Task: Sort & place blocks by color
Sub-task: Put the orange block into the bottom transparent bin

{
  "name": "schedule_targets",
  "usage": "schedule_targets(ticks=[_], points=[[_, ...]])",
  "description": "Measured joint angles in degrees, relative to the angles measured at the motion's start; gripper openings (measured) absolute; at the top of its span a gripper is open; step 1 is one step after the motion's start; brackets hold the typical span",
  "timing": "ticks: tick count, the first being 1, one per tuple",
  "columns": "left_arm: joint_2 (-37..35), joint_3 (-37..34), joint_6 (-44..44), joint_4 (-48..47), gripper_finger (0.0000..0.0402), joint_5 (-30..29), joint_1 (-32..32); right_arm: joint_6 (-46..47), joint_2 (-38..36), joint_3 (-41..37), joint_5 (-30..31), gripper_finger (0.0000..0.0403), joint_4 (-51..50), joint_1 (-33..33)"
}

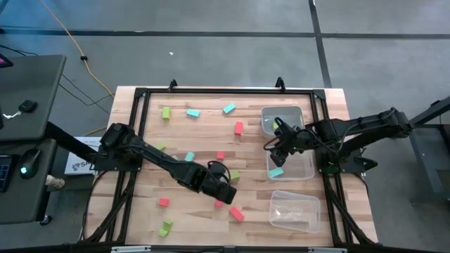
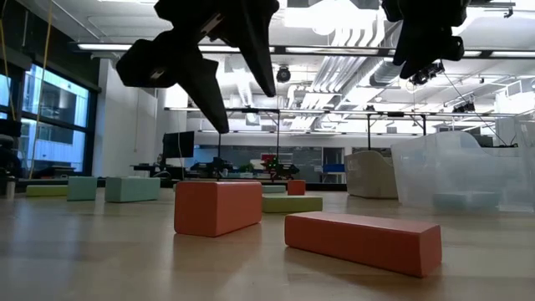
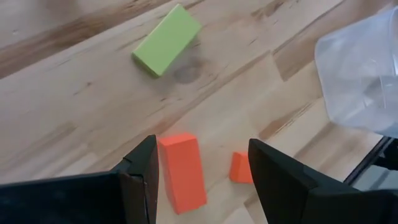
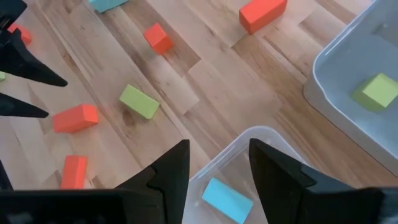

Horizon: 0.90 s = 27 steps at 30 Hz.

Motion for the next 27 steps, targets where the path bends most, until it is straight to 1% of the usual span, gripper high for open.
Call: schedule_targets(ticks=[5, 9, 17, 27], points=[[1.18, -0.1, -0.43, 0.02, 0.0172, -0.11, -0.31, -0.34, 0.02, 0.0, 0.2, 0.0156, 0.12, -0.23], [3.57, -0.12, -1.34, 0.49, 0.0172, 2.33, -1.11, -0.63, 0.02, 0.0, 0.2, 0.0156, 0.18, -0.23], [6.55, -0.11, -4.32, 1.72, 0.0172, 4.06, -3.25, -0.81, 0.02, 0.0, 0.21, 0.0156, 0.18, -0.23], [7.04, -0.13, -5.78, 1.76, 0.0172, 4.59, -3.73, -0.83, 0.02, 0.0, 0.2, 0.0156, 0.2, -0.23]])
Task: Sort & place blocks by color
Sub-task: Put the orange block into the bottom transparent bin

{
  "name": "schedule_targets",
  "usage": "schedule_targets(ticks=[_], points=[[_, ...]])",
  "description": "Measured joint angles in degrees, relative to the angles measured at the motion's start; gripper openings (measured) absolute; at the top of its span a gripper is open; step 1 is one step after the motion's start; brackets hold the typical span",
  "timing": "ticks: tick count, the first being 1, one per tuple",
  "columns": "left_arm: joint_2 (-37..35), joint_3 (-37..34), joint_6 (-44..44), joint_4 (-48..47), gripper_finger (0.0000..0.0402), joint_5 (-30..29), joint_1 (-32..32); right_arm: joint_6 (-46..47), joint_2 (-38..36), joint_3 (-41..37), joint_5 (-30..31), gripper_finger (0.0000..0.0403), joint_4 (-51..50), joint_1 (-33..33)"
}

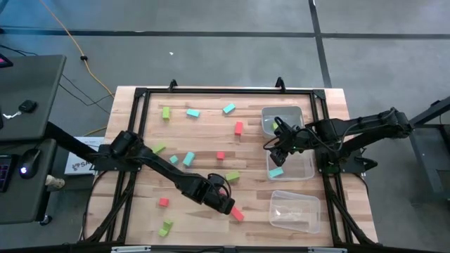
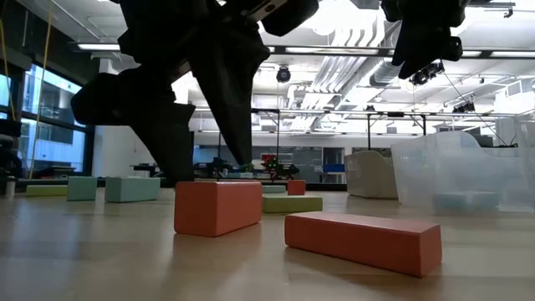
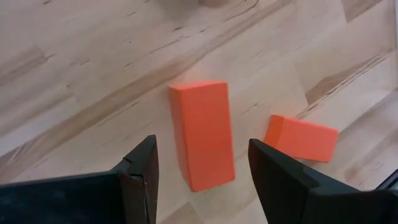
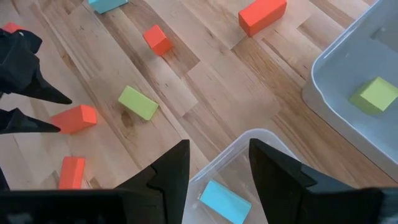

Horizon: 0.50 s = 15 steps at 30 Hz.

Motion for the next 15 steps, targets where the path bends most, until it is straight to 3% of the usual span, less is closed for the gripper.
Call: schedule_targets(ticks=[15], points=[[3.34, 0.17, -0.56, 1.24, 0.0172, 1.01, -0.8, 0.04, 0.0, 0.0, 0.0, 0.0156, 0.0, 0.0]])
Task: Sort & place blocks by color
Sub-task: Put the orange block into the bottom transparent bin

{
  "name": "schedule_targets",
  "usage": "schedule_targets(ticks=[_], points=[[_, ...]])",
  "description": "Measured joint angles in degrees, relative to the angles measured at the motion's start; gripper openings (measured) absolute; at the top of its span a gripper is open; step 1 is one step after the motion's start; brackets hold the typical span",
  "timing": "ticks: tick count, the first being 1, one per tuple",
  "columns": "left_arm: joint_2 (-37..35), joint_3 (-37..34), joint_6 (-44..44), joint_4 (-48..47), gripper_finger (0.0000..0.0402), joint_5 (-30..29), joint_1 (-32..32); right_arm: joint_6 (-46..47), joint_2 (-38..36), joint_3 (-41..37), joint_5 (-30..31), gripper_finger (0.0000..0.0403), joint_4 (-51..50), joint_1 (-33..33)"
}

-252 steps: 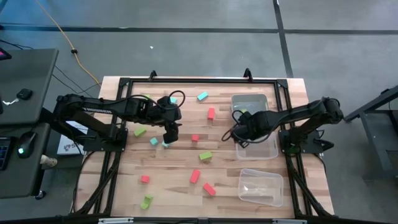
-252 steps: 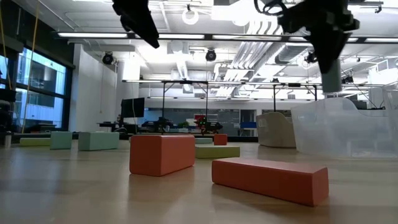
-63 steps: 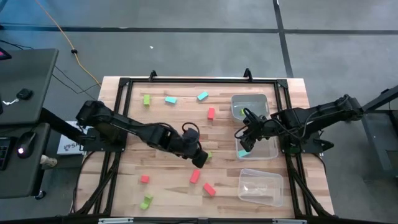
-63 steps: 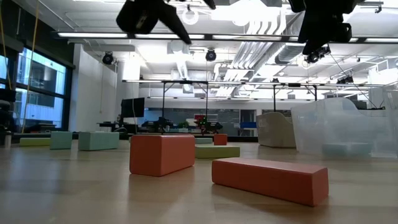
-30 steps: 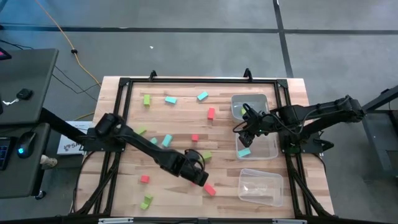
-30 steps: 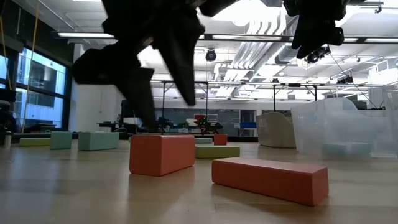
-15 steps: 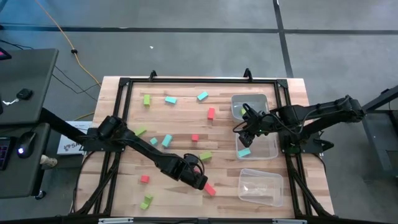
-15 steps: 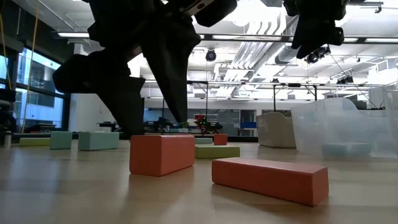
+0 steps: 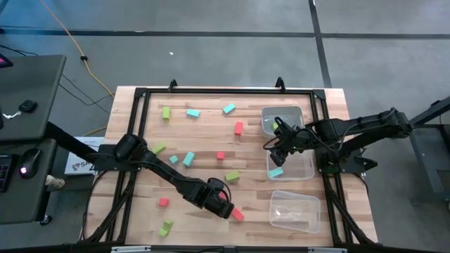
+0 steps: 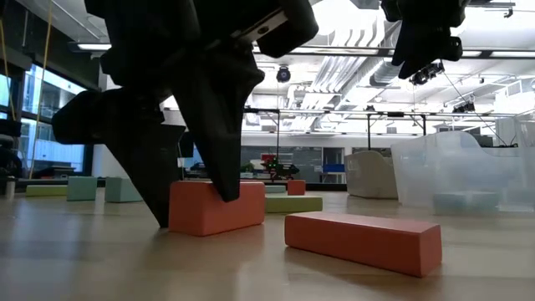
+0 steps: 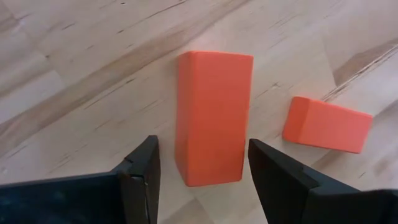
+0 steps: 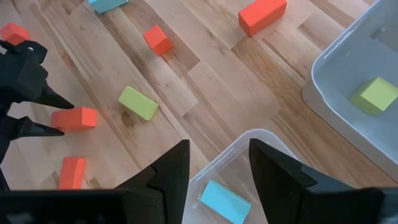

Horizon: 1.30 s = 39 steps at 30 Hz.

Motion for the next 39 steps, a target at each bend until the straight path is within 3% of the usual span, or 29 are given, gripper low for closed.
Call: schedule_targets(ticks=[8, 23, 32, 39], points=[[0.1, -0.02, 2.06, -0.15, 0.016, -0.42, 0.07, 0.09, 0.0, 0.0, 0.0, 0.0156, 0.0, 0.0], [0.2, -0.07, 17.24, 1.21, 0.001, -2.43, 0.17, 0.45, 0.0, 0.0, 0.01, 0.0156, 0.0, 0.0], [-0.4, -0.29, 24.04, 4.38, 0.0004, -1.65, 0.39, 0.39, 0.0, 0.0, -0.44, 0.0156, 0.04, 0.0], [-1.77, -0.26, 26.75, 5.32, 0.0003, -0.87, 0.84, -4.4, 0.0, 0.0, -6.73, 0.0156, 1.73, 0.02]])
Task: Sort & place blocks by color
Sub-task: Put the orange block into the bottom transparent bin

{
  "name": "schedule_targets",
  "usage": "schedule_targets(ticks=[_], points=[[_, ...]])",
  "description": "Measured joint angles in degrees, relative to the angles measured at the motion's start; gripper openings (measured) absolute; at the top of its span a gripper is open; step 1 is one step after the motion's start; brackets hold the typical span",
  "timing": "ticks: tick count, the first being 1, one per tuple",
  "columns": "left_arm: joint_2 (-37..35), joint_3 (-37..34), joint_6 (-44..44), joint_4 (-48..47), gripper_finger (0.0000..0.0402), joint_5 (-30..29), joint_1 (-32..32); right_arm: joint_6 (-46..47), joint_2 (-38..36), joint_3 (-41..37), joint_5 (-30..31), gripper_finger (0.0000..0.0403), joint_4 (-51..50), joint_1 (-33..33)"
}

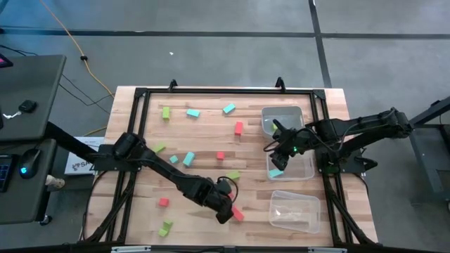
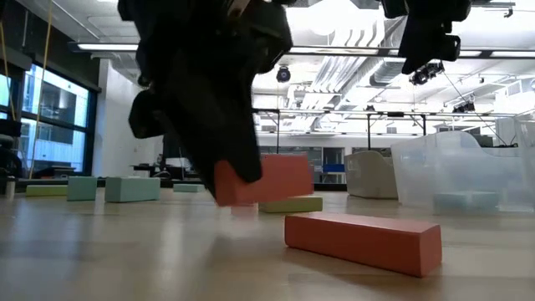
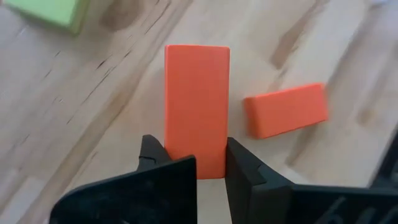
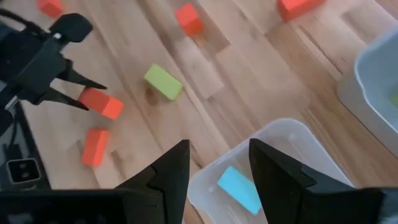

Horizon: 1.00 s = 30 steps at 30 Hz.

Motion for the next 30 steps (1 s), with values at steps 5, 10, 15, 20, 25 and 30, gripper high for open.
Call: schedule_targets(ticks=[5, 10, 15, 20, 25, 30], points=[[-2.11, 0.02, 2.63, 0.03, 0.0003, 0.4, 0.49, -4.96, 0.0, 0.0, -2.87, 0.0156, 3.68, 0.0], [-5.11, 0.02, 6.74, -0.04, 0.0003, 0.4, 1.71, -6.45, 0.0, 0.0, -4.04, 0.0164, 5.63, 0.0], [-8.57, 0.02, 11.82, 0.23, 0.0003, 0.32, 3.31, -9.39, 0.0, -0.02, -5.68, 0.0195, 8.45, 0.04], [-12.18, 0.07, 16.69, 1.74, 0.0003, 0.49, 5.45, -16.01, 0.0, -0.02, -10.81, 0.0208, 16.88, 1.09], [-15.12, 0.09, 20.54, 2.46, 0.0003, 0.49, 7.64, -21.09, 0.02, -0.02, -10.95, 0.0209, 23.54, 3.67], [-17.43, 0.11, 25.16, 6.23, 0.0003, 0.67, 8.41, -23.07, 0.02, -0.02, -10.03, 0.0209, 25.13, 5.43]])
